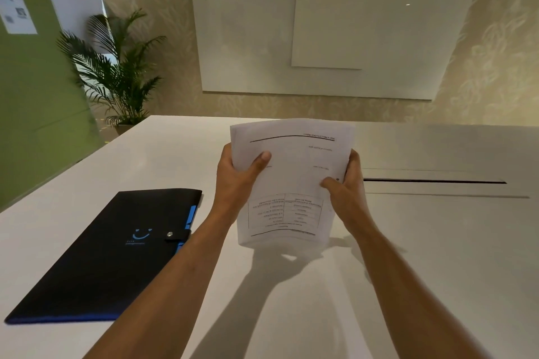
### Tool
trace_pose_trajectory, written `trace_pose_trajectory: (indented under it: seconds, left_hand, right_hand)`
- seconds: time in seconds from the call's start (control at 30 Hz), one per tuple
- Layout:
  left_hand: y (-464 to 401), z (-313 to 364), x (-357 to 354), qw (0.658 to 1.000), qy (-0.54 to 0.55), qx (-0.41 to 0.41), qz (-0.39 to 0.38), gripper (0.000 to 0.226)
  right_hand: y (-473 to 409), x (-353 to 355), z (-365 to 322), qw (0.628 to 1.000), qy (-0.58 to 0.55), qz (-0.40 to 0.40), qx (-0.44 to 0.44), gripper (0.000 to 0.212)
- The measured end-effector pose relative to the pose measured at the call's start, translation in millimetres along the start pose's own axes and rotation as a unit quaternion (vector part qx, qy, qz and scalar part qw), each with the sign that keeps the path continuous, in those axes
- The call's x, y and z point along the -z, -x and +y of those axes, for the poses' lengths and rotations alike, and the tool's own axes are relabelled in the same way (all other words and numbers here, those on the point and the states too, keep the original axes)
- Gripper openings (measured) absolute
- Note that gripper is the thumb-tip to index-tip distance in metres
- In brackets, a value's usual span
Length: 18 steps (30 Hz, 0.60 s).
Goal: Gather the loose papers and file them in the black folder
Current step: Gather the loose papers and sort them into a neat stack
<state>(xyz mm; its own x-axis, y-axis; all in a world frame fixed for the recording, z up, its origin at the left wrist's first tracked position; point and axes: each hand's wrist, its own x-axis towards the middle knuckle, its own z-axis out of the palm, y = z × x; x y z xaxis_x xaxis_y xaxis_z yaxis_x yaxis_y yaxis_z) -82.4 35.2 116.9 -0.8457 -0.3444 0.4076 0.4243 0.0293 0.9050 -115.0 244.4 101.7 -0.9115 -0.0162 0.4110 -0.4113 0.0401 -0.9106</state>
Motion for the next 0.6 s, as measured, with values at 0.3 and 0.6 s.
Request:
trace_pose_trajectory:
  seconds: [0.3, 0.6]
  left_hand:
    - [13.9, -18.3, 1.5, 0.999, 0.0, 0.042, -0.011, 0.039]
    - [10.7, -9.0, 7.1, 0.999, -0.008, 0.025, -0.027, 0.007]
  right_hand:
    - [8.4, -9.7, 13.5, 1.0, -0.007, 0.013, -0.026, 0.044]
    - [5.9, -5.6, 11.1, 0.999, 0.011, 0.03, 0.009, 0.042]
